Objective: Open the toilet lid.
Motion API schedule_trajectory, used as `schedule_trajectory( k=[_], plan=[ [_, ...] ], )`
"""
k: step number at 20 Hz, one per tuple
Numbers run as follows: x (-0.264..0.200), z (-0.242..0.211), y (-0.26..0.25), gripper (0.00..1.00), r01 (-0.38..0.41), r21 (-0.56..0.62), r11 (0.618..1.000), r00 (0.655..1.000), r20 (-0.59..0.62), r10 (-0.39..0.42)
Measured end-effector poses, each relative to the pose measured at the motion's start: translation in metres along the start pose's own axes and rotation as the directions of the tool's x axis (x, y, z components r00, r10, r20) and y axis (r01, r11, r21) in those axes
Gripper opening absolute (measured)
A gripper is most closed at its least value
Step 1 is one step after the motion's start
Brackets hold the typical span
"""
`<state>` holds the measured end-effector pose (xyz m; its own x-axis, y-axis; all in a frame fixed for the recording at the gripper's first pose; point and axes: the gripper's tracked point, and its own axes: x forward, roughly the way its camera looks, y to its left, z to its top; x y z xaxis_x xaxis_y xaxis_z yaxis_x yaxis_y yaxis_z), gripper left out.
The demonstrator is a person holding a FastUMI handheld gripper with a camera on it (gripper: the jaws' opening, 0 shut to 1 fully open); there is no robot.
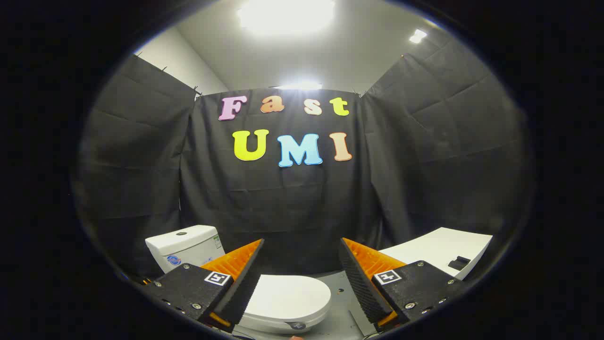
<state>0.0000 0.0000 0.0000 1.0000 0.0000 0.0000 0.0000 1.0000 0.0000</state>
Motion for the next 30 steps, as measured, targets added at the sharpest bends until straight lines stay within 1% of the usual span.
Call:
schedule_trajectory(
  k=[10, 23, 27, 29, 30],
  plan=[
    [0.002, -0.009, 0.002, 0.95, -0.016, -0.023, 1.0, 1.0, -0.018, 0.015],
    [0.008, -0.014, -0.007, 0.95, -0.001, -0.028, 1.0, 1.0, -0.007, 0.001],
    [0.022, -0.034, 0.008, 0.95, -0.028, 0.022, 0.999, 1.0, 0.0, 0.028],
    [0.031, -0.056, 0.033, 0.95, -0.086, 0.072, 0.994, 0.995, -0.042, 0.089],
    [0.037, -0.064, 0.035, 0.95, -0.086, 0.099, 0.991, 0.994, -0.06, 0.092]
  ],
)
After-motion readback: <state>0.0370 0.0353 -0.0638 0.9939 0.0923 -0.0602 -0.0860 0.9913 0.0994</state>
